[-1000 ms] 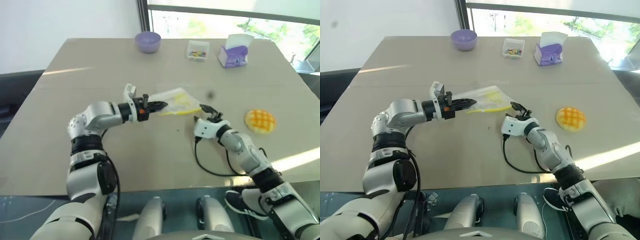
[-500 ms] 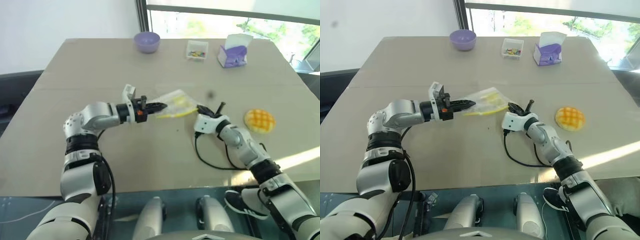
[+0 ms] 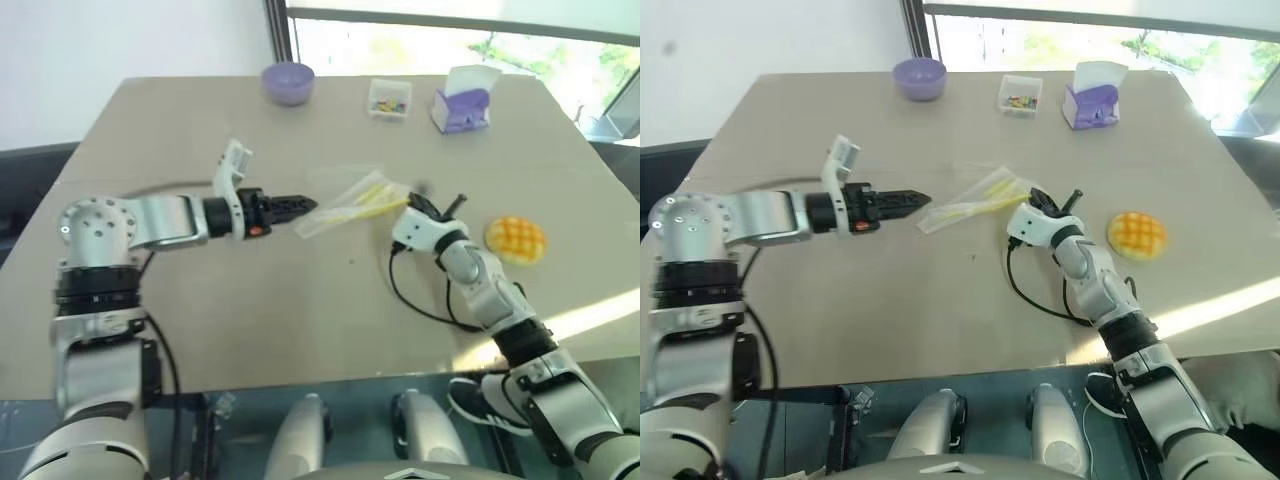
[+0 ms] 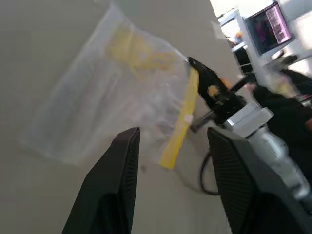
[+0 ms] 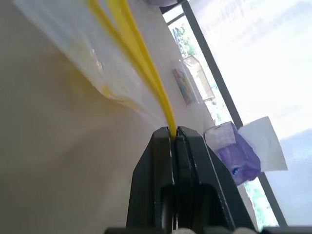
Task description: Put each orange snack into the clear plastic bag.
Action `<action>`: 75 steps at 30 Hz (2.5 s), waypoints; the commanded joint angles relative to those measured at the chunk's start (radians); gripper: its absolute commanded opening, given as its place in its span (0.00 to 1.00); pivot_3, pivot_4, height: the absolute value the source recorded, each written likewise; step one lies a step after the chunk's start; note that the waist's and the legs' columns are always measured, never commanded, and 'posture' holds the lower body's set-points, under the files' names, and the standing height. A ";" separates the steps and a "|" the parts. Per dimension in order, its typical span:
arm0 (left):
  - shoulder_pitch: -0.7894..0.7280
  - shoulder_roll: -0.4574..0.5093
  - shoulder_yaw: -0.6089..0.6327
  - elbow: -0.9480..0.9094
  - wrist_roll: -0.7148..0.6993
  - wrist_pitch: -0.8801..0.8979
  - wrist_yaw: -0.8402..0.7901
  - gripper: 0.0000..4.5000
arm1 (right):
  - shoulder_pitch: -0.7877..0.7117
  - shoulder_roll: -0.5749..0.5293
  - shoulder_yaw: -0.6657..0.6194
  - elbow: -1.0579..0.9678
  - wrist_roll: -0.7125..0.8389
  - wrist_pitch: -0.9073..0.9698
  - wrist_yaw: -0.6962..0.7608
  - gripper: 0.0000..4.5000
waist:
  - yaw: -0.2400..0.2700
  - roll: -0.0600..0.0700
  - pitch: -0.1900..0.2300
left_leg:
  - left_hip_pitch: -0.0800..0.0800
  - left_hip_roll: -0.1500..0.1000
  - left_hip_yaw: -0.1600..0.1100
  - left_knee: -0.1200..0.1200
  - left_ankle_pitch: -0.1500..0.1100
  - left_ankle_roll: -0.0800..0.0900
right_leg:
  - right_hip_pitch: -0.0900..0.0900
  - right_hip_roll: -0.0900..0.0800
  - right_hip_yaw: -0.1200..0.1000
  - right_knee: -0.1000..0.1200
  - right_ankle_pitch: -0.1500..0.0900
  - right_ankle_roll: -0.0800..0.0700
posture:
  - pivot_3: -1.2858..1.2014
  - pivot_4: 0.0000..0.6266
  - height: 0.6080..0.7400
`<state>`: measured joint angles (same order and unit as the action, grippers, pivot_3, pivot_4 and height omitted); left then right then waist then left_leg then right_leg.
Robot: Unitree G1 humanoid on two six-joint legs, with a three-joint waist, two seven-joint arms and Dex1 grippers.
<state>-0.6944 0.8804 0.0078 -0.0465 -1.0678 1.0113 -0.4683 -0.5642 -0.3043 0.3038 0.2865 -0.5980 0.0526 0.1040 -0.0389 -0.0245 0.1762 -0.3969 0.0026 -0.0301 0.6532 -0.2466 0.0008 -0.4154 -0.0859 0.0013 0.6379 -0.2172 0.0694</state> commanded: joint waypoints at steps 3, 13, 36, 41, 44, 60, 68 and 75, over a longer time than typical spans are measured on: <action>0.082 0.019 -0.149 -0.155 0.446 -0.524 -0.309 0.49 | -0.020 0.033 -0.006 -0.093 -0.038 0.121 -0.004 0.00 | 0.008 0.001 0.000 | -0.001 0.001 0.000 -0.004 0.000 -0.001 | -0.001 0.000 -0.001 -0.004 0.000 -0.001 | 0.52 0.24 0.98; 0.131 -0.082 -0.228 -0.094 0.753 -0.677 -0.340 0.49 | 0.011 0.075 0.022 -0.173 -0.070 0.201 -0.001 0.00 | 0.002 0.001 0.000 | -0.006 0.001 0.000 -0.004 -0.003 0.006 | -0.004 0.001 -0.002 -0.005 0.000 0.000 | 0.52 0.24 0.98; 0.066 -0.208 -0.219 0.066 1.023 -0.875 -0.319 0.01 | 0.083 0.004 0.006 -0.303 0.006 0.197 0.141 0.00 | 0.001 0.001 0.000 | -0.003 0.001 -0.001 0.000 -0.003 0.007 | -0.004 0.001 -0.001 0.003 0.000 0.000 | 0.52 0.24 0.98; 0.026 -0.211 -0.226 0.195 1.109 -1.098 -0.300 0.00 | 0.162 -0.025 -0.073 -0.427 0.123 0.204 0.221 0.31 | 0.005 0.001 0.000 | -0.003 0.001 -0.001 0.001 -0.003 0.007 | -0.004 0.001 -0.001 0.003 0.000 0.000 | 0.52 0.24 0.98; 0.022 -0.224 -0.218 0.256 1.127 -1.181 -0.290 0.00 | 0.225 -0.055 -0.127 -0.537 0.268 0.195 0.335 0.31 | 0.006 0.001 0.000 | -0.003 0.001 -0.001 0.001 -0.003 0.007 | -0.004 0.001 -0.001 0.003 0.000 0.000 | 0.52 0.24 0.98; 0.038 -0.269 -0.184 0.308 1.129 -1.335 -0.292 0.00 | 0.087 0.066 -0.064 -0.515 0.409 0.289 0.373 0.01 | 0.005 0.001 0.000 | -0.002 0.002 -0.001 0.004 -0.003 0.007 | -0.002 0.002 -0.002 0.006 0.000 0.000 | 0.52 0.24 0.98; 0.067 -0.275 -0.176 0.260 1.122 -1.325 -0.295 0.00 | 0.050 0.087 -0.041 -0.448 0.410 0.267 0.362 0.01 | 0.004 0.001 0.000 | -0.002 0.002 -0.001 0.004 -0.003 0.007 | -0.002 0.002 -0.002 0.006 0.000 0.000 | 0.52 0.24 0.98; 0.077 -0.284 -0.175 0.232 1.116 -1.319 -0.301 0.00 | 0.051 0.099 -0.040 -0.429 0.419 0.279 0.362 0.01 | 0.004 0.001 0.000 | -0.002 0.002 -0.001 0.004 -0.003 0.007 | -0.002 0.002 -0.002 0.006 0.000 0.000 | 0.52 0.24 0.98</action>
<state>-0.6173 0.5982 -0.1970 0.2370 0.0735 -0.3038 -0.7692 -0.4937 -0.2091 0.2681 -0.1226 -0.1901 0.3430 0.4707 -0.0351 -0.0235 0.1763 -0.3986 0.0045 -0.0315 0.6571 -0.2499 0.0076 -0.4177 -0.0841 -0.0005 0.6435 -0.2174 0.0695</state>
